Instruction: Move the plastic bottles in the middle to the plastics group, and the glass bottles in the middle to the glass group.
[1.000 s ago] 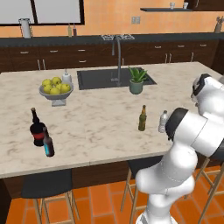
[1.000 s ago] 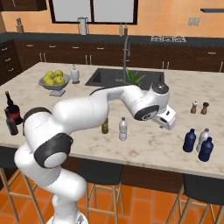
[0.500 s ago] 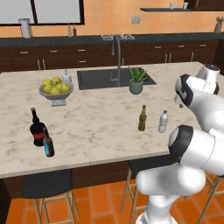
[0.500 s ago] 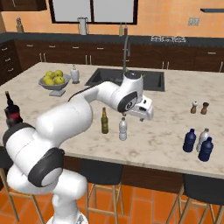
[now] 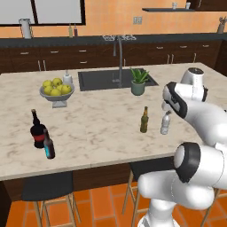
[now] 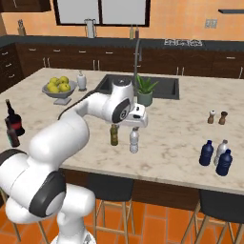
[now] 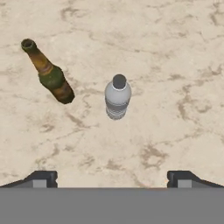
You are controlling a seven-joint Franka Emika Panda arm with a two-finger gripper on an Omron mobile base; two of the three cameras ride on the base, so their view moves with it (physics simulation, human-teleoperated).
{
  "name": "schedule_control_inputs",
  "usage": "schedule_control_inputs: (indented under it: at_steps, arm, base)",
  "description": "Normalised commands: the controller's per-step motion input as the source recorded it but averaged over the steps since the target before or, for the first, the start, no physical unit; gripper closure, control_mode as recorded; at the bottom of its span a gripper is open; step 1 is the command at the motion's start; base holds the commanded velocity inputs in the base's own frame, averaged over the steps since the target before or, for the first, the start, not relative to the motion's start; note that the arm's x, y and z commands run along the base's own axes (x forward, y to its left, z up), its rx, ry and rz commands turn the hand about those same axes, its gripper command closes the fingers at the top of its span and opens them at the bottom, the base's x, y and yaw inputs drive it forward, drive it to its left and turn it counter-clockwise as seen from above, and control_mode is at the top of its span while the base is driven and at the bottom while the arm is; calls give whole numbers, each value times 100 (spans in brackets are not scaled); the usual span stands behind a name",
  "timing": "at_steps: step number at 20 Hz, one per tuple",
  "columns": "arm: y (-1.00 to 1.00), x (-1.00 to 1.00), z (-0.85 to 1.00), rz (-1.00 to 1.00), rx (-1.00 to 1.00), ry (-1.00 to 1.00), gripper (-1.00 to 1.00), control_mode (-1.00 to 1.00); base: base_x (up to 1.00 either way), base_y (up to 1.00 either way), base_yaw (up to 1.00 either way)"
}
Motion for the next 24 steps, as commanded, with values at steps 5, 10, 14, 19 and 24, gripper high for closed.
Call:
schedule_control_inputs:
  at_steps: [5, 10, 14, 19, 24]
  arm:
    - [5, 26, -28, 6, -2, -5, -100, -100]
    - [0, 43, -13, 0, -2, 0, -100, -100]
    - [0, 23, -16, 3, 0, 2, -100, -100]
    - [-15, 11, -33, 4, 0, 0, -100, -100]
    - [-11, 15, -22, 3, 0, 0, -100, -100]
  base:
    - [0, 0, 0]
    - [0, 0, 0]
    - [0, 0, 0]
    - [0, 0, 0]
    - [0, 0, 0]
